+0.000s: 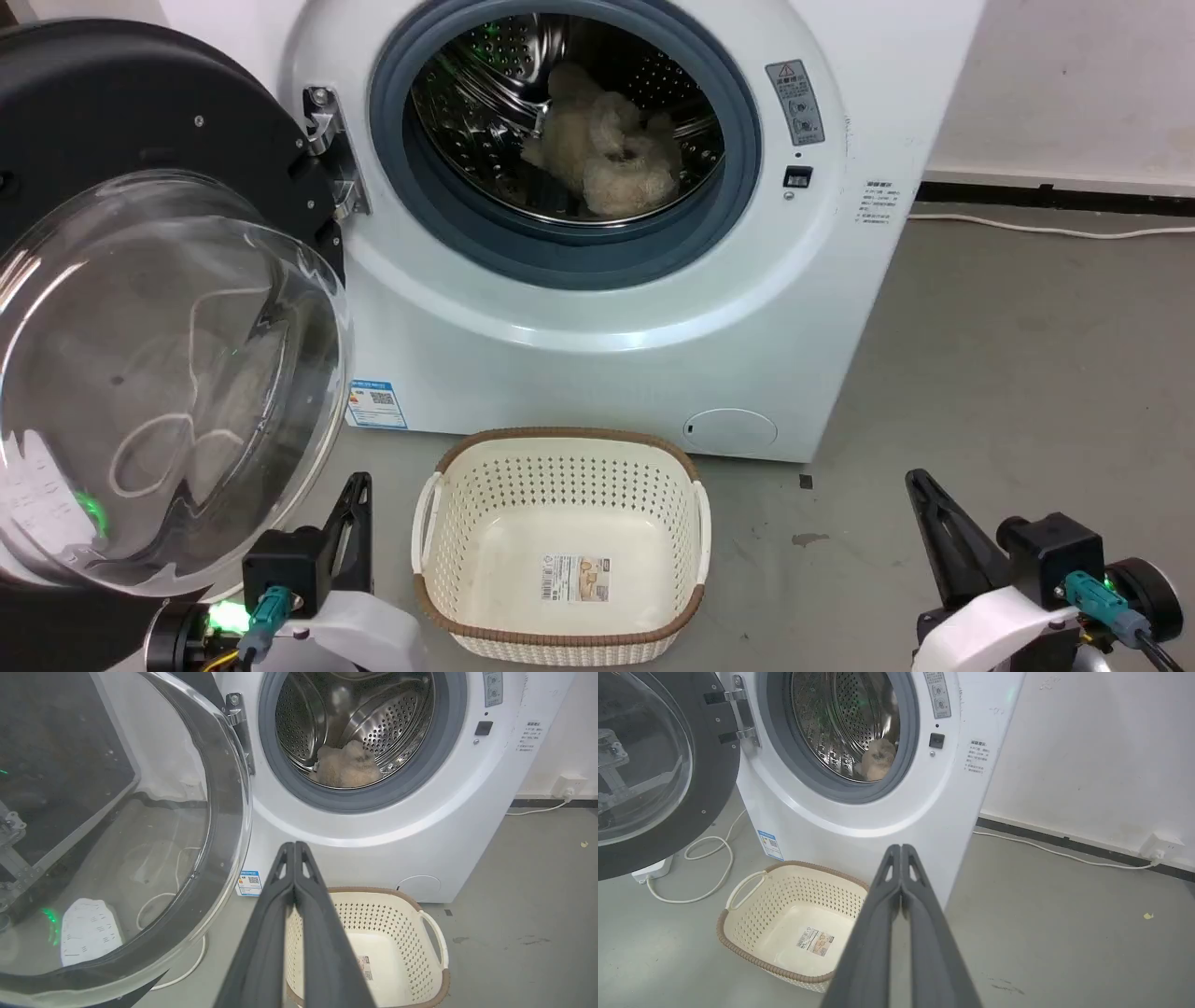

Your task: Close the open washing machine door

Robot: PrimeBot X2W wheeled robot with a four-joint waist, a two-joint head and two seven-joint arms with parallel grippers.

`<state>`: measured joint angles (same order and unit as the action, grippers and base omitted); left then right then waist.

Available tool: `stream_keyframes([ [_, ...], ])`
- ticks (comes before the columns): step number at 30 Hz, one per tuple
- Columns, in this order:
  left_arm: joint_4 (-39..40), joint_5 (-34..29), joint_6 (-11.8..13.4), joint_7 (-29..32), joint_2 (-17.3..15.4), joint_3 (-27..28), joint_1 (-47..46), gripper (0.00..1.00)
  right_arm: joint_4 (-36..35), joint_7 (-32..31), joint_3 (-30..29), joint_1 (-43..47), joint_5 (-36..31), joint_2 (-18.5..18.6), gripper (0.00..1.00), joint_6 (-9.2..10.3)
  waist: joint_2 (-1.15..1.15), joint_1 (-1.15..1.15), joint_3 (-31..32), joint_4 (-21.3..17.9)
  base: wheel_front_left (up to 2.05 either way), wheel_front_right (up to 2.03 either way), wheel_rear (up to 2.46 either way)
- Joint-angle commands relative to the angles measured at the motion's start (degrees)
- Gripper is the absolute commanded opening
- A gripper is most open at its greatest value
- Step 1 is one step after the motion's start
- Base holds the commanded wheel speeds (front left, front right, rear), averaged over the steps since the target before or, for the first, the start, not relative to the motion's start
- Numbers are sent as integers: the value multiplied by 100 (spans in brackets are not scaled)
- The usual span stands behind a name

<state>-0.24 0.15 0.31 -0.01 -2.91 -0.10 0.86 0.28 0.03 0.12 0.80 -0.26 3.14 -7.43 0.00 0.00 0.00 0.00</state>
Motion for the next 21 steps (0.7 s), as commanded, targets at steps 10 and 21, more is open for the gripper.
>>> stream_keyframes([
  [10,24,-15,-31,1,3,10,-86,0,-28,-3,-12,-80,26,-26,0,-6,0,0,0,0,0,0,0],
  [21,24,-15,-31,1,3,10,-86,0,-28,-3,-12,-80,26,-26,0,-6,0,0,0,0,0,0,0],
])
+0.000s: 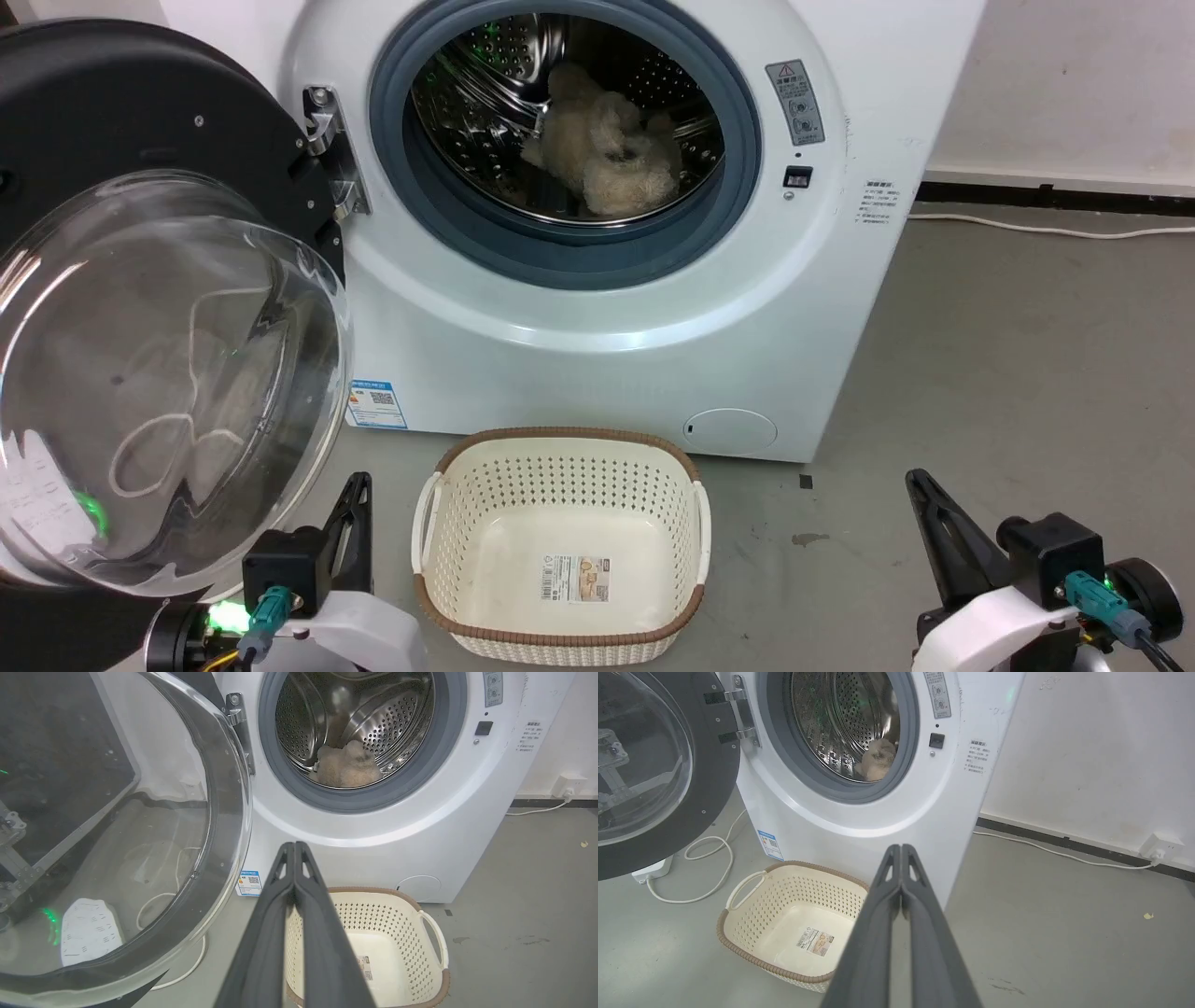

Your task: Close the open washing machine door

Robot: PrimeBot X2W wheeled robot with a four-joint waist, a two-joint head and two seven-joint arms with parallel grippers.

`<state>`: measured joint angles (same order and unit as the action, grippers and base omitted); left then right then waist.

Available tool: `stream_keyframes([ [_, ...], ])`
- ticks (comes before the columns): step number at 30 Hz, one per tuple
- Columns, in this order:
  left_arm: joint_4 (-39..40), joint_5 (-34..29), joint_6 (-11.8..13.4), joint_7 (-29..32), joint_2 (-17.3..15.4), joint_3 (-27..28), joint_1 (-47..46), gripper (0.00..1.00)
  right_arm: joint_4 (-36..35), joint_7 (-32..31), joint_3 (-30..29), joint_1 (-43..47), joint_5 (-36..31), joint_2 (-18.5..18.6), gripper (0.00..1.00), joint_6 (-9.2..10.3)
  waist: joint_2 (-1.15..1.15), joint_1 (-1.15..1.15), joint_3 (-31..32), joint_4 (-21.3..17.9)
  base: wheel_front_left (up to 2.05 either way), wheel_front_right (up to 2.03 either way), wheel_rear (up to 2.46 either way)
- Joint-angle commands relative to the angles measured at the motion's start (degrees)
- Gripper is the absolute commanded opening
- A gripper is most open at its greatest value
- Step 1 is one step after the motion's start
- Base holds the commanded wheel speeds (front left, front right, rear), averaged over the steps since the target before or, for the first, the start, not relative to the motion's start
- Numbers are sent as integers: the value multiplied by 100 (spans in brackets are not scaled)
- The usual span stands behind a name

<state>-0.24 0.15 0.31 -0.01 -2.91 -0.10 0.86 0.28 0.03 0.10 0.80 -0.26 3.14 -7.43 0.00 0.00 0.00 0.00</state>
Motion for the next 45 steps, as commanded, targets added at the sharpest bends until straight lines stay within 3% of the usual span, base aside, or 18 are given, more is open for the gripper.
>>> stream_keyframes([
  [1,24,-15,-31,1,3,10,-86,0,-28,-3,-10,-80,26,-26,0,-6,0,0,0,0,0,0,0],
  [19,24,-15,-31,1,3,10,-86,0,-28,-3,-10,-80,26,-26,0,-6,0,0,0,0,0,0,0],
  [20,0,0,0,-1,0,0,0,100,0,1,1,0,1,0,100,0,0,0,0,0,0,0,0],
  [35,46,7,-15,-153,-1,-58,3,100,21,153,-18,20,216,-2,100,-1,0,0,-5,30,0,0,0],
  [45,89,9,-35,-273,-12,-97,19,100,16,272,31,52,316,-4,100,-1,0,0,29,280,0,0,0],
])
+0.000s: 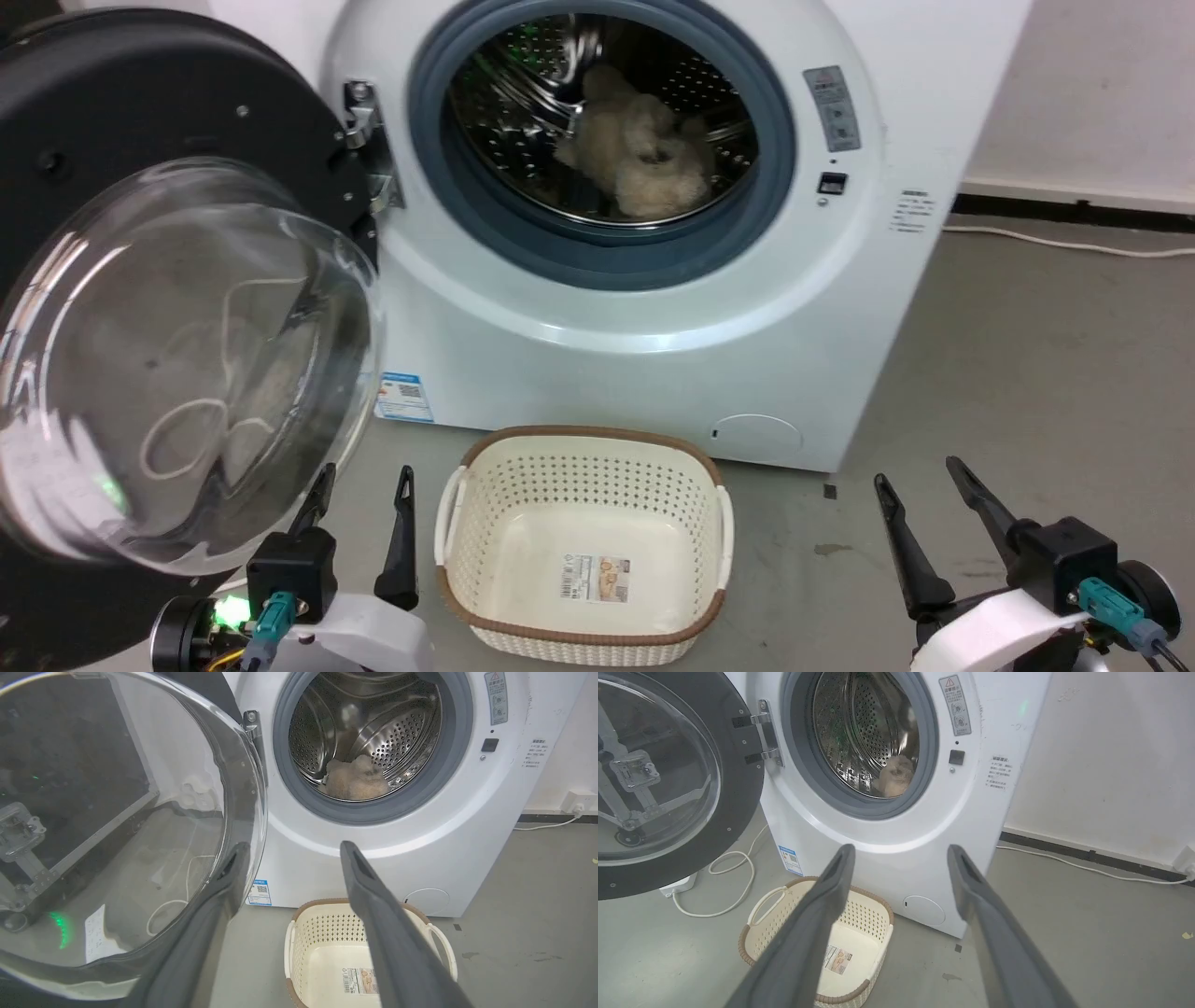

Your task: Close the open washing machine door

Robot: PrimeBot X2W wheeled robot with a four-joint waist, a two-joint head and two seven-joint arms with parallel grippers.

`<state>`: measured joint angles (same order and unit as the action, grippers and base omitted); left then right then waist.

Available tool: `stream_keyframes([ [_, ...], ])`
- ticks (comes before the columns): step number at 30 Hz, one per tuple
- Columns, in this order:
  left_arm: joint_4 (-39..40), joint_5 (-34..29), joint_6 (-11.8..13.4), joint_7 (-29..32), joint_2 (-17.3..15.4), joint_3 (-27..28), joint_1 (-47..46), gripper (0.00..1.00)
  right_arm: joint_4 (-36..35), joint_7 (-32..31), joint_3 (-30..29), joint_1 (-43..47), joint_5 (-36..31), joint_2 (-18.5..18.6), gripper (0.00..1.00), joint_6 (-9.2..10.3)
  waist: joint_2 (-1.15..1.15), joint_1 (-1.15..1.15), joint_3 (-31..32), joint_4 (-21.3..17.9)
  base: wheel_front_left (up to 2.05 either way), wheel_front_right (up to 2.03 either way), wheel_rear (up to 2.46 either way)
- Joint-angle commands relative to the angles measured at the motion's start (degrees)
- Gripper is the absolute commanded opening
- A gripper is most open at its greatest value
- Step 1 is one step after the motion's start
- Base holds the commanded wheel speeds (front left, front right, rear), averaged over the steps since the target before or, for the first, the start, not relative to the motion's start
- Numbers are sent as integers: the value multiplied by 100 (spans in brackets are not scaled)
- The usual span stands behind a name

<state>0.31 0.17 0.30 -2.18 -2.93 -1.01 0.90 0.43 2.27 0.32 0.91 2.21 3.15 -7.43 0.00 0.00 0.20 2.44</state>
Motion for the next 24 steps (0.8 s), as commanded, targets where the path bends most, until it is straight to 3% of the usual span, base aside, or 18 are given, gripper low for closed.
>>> stream_keyframes([
  [1,39,6,-35,-67,-11,-11,19,100,1,60,16,45,84,-5,100,-1,0,0,14,75,0,0,0],
  [24,380,16,96,-355,-36,4,236,100,249,347,643,-239,363,81,100,-2,0,0,-18,900,0,0,0],
])
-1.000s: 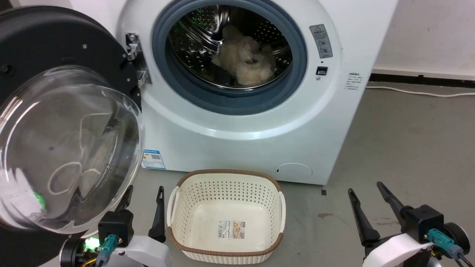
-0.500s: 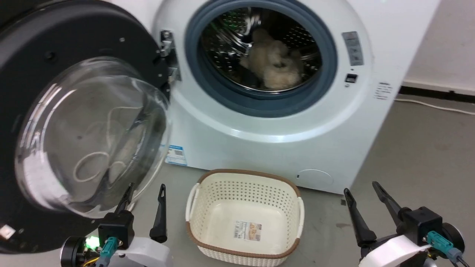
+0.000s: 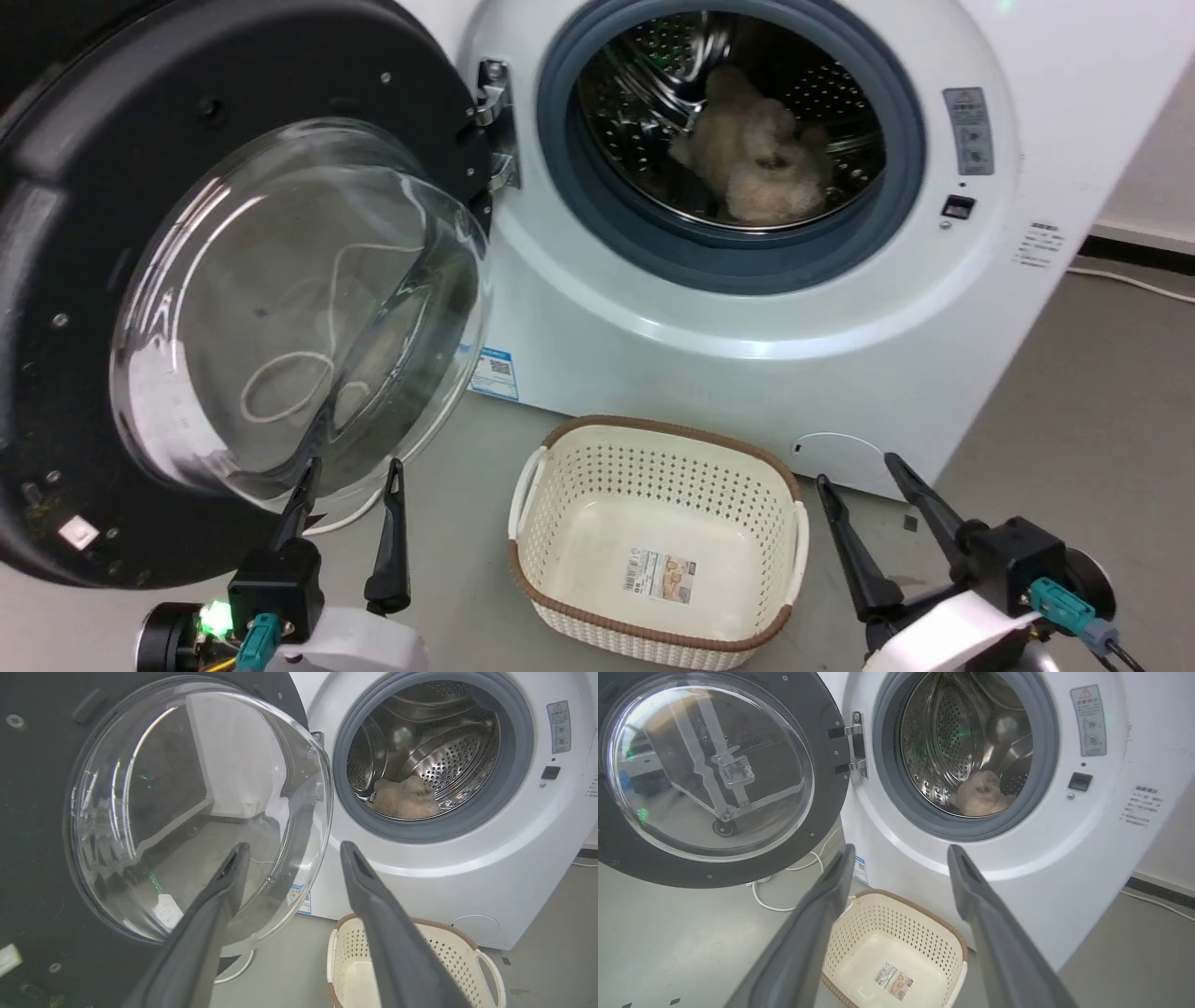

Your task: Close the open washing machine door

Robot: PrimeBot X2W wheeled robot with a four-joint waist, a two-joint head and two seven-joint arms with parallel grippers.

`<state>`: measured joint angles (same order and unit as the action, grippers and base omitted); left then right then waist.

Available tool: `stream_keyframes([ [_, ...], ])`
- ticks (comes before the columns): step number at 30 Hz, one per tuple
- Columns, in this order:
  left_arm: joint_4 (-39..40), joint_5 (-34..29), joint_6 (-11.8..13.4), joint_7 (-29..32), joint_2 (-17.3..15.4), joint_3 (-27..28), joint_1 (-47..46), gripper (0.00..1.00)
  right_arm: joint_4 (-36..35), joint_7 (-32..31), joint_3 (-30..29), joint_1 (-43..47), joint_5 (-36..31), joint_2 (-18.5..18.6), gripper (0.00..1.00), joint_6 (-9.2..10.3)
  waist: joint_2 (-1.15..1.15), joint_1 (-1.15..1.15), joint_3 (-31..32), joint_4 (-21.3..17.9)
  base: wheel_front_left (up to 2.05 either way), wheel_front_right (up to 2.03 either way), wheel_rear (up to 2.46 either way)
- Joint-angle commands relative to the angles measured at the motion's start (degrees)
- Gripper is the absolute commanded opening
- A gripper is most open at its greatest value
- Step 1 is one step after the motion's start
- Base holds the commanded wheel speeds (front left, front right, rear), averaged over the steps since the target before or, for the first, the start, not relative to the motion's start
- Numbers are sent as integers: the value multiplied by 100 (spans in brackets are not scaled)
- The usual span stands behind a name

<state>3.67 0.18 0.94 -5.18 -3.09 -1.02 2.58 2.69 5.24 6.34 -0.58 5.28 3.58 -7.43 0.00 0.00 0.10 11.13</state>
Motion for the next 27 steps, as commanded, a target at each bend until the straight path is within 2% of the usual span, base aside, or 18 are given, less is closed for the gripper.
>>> stream_keyframes([
  [1,62,16,40,-67,-20,9,82,100,37,63,76,-111,71,48,100,-2,0,0,-12,57,0,0,0],
  [27,403,23,188,-402,-33,67,274,100,270,398,634,-261,425,174,100,-3,0,0,-41,745,-1,-1,-1],
])
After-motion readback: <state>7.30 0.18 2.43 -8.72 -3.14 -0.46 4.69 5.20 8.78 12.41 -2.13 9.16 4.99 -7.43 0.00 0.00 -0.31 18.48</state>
